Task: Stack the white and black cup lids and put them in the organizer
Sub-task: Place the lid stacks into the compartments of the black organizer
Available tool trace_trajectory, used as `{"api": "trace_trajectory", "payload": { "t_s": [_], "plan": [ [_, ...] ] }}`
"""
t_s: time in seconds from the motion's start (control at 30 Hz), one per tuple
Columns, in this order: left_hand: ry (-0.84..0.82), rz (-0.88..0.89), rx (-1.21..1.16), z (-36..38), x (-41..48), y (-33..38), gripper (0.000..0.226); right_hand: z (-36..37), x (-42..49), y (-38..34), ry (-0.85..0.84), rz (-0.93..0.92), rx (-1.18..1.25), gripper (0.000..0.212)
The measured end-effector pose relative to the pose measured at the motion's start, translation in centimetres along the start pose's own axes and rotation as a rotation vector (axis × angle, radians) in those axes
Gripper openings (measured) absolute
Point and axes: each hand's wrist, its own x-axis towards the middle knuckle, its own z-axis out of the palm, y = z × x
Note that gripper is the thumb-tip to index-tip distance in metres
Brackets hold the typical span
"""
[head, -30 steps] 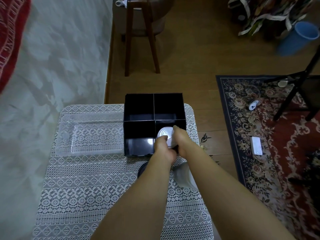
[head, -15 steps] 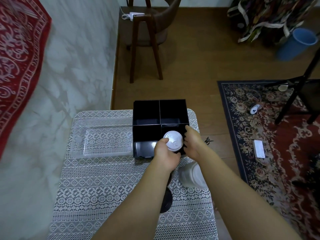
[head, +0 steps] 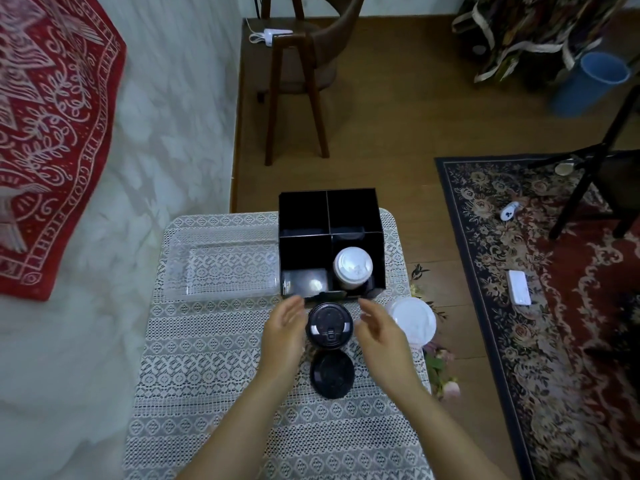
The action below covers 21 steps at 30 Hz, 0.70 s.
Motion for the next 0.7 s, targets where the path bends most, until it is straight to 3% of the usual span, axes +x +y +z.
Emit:
{"api": "trace_trajectory", "payload": {
  "t_s": [0.13,0.3,0.43,0.57,0.7],
  "plan": [
    [0.063,-0.112,0.082,-0.4,-1.4,-4.7,0.027,2.1,-2.7,4.6,0.015,0.121,-0.022,0.04],
    [-0.094,-0.326,0.275,0.4,-1.8,-10.6,0.036,4.7,-2.8,9.9,-0.075,0.286,-0.157,0.052],
    [-0.187,-0.288,0.399,1.3,-0.7,-13.7,0.033,5.7,-1.8,11.9,-0.088,0.303,-0.175,0.052],
    [-0.203,-0.187,0.46,1.7,0.7,-14.9,0.029,6.5,-0.9,12.7,-0.066,0.269,-0.14,0.035],
    [-0.155,-0.171,0.43,2.1,1.6,-15.4,0.023,7.1,-0.5,12.9,-0.021,0.263,-0.128,0.034]
  ]
}}
